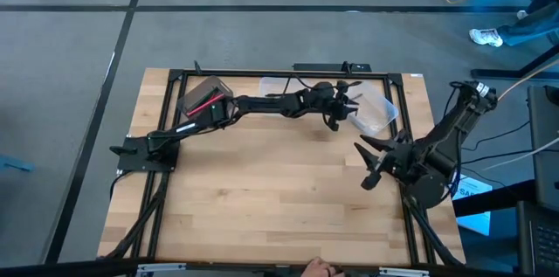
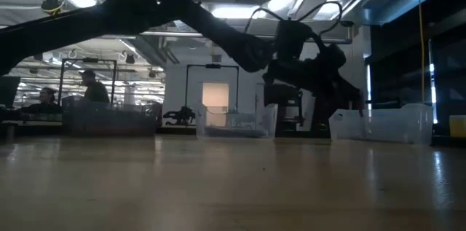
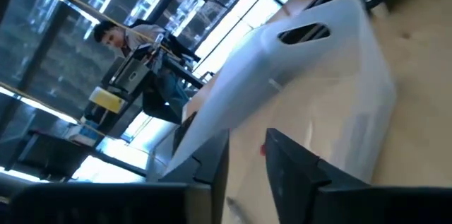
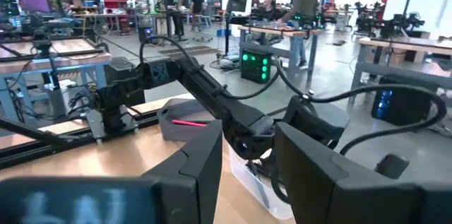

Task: Sort crayons/erasers/pens/pencils in bins
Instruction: Put the red crayon into the right transparent bin, then return to Home Position

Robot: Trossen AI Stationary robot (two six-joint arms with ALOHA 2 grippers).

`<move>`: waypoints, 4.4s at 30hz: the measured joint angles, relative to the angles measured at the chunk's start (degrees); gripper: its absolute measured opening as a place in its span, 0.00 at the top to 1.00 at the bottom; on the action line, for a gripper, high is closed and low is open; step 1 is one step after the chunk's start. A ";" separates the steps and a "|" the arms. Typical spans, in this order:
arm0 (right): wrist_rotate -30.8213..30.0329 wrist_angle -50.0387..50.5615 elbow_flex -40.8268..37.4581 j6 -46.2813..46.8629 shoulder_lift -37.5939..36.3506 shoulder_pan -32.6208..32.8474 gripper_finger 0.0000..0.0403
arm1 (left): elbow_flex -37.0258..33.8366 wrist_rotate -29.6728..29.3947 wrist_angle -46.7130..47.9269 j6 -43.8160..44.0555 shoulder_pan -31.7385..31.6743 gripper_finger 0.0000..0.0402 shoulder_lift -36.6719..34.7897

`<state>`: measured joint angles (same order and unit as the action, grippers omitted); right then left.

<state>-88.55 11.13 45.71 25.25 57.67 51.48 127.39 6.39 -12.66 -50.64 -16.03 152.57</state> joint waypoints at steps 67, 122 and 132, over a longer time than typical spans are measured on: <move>72.18 -19.67 -2.16 -28.53 3.24 -42.82 0.67 | -95.77 -2.46 -36.74 45.89 10.80 0.99 -80.07; 86.77 -1.13 -18.51 -22.84 -38.76 -55.29 0.99 | -127.01 -19.42 -59.18 44.05 21.18 0.99 -102.26; 87.81 0.79 -24.43 -22.44 -46.63 -55.30 0.98 | -126.99 -19.42 -47.45 44.41 21.18 0.99 -106.97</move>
<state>-0.74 11.92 21.28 2.81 11.04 -3.82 0.40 -13.02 -60.11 -6.23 5.15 45.60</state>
